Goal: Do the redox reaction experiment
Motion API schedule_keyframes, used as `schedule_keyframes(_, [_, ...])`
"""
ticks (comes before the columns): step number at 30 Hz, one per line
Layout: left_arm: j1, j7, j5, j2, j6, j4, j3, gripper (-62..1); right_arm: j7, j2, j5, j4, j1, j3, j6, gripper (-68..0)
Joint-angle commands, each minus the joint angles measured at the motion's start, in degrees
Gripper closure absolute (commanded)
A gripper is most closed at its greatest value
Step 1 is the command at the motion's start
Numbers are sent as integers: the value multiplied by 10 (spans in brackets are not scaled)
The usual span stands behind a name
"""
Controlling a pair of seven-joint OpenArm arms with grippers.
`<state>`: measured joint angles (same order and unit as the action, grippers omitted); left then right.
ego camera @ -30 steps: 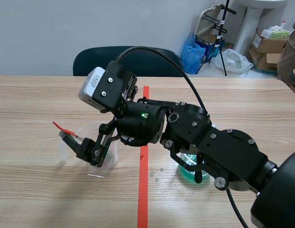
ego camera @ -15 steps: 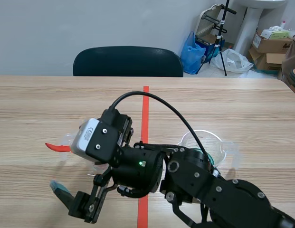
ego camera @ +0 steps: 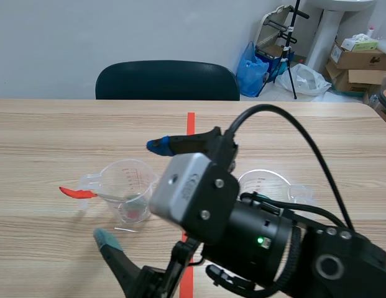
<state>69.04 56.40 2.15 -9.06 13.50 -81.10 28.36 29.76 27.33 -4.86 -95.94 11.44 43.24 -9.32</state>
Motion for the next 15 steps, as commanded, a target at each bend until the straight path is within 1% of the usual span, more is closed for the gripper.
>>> schedule_keyframes(1, [-6, 5, -15, 15, -3, -25, -2, -623, 6, -1, 8, -20, 21, -36, 3, -679])
schedule_keyframes(3, [-17, -3, -39, 37, -3, -43, -2, -623, 0, 1, 9, -43, 58, -77, 3, -679])
schedule_keyframes(5, [-31, -21, -56, 60, -3, -64, -2, -623, 0, 1, 10, -62, 93, -119, 3, -679])
schedule_keyframes(10, [-78, -126, -98, 116, -3, -132, -2, -623, 0, 1, 30, -101, 162, -212, 3, -679])
schedule_keyframes(13, [-111, -162, -124, 148, 3, -163, -2, -623, -1, 2, 50, -122, 197, -260, 3, -679])
schedule_keyframes(15, [-133, -183, -135, 162, 15, -177, -5, -623, -7, 2, 62, -134, 220, -288, 1, -679])
